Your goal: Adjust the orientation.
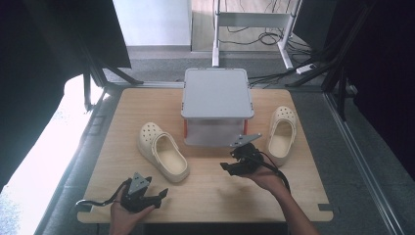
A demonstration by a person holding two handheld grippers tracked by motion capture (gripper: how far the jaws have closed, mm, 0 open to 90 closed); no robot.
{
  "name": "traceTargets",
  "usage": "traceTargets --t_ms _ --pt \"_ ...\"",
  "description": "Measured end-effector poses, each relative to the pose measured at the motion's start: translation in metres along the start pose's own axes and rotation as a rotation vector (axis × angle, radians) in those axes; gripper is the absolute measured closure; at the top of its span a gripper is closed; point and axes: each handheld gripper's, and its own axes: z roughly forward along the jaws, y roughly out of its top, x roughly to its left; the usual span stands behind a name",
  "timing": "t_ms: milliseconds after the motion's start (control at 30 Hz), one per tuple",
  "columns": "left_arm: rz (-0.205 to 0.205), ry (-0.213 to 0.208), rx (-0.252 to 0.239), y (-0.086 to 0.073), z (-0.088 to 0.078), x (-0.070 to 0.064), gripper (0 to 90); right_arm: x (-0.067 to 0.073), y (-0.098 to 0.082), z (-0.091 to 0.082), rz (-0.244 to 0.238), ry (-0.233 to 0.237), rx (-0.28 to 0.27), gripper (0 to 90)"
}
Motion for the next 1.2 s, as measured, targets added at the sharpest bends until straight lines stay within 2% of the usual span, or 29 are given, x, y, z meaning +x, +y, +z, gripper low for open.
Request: traceTargets --t_ms 300,533,667,867,1033,1200 --pt "0.002 -0.01 -0.001 -0.001 0.0 -0.001 24.8 0.015 0.035 0.022 -0.05 0.029 0.05 43.0" --pt "0.005 -0.015 0.007 -0.001 0.002 -0.001 24.8 0.024 0.055 0.042 -0.078 0.046 0.095 43.6" --pt "0.009 -0.004 0.004 -0.001 0.0 -0.001 24.8 0.027 0.06 0.048 -0.082 0.05 0.101 43.6" --pt "0.008 -0.016 0.015 -0.001 0.003 -0.002 24.9 0.029 0.066 0.057 -0.072 0.056 0.098 44.0" --pt "0.006 -0.01 0.01 -0.001 0.001 -0.001 24.9 0.034 0.081 0.075 -0.082 0.064 0.134 44.6" --pt "0.011 -0.011 0.013 -0.002 0.002 -0.001 24.9 0.034 0.09 0.084 -0.082 0.064 0.141 45.3"
